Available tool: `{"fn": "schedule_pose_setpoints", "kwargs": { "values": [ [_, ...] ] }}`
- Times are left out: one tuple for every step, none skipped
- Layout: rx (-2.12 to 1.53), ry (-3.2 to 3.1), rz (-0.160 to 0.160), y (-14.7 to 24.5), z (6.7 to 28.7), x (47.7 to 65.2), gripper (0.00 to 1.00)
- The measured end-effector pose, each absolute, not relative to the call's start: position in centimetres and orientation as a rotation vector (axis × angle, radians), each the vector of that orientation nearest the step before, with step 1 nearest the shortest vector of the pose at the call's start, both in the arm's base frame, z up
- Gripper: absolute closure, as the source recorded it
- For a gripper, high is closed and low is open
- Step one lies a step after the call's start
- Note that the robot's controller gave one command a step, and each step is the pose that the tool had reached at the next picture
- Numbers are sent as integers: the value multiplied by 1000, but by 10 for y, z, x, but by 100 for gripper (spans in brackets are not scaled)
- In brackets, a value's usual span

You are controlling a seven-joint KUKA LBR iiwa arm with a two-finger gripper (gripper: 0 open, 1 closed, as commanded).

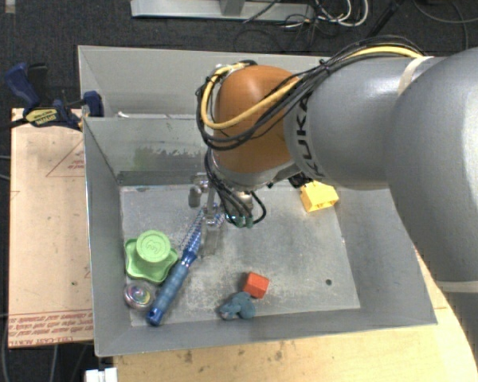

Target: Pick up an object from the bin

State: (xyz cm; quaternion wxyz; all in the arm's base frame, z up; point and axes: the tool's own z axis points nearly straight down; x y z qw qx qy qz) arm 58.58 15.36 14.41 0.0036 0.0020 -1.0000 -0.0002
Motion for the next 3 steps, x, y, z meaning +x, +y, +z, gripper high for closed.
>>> {"fn": "schedule_pose_setpoints", "kwargs": {
  "values": [
    [486,-3101,-1,134,70,609,0],
    [488,-3103,1,133,71,609,100],
    [489,-3115,-1,125,233,615,100]
  ]
}}
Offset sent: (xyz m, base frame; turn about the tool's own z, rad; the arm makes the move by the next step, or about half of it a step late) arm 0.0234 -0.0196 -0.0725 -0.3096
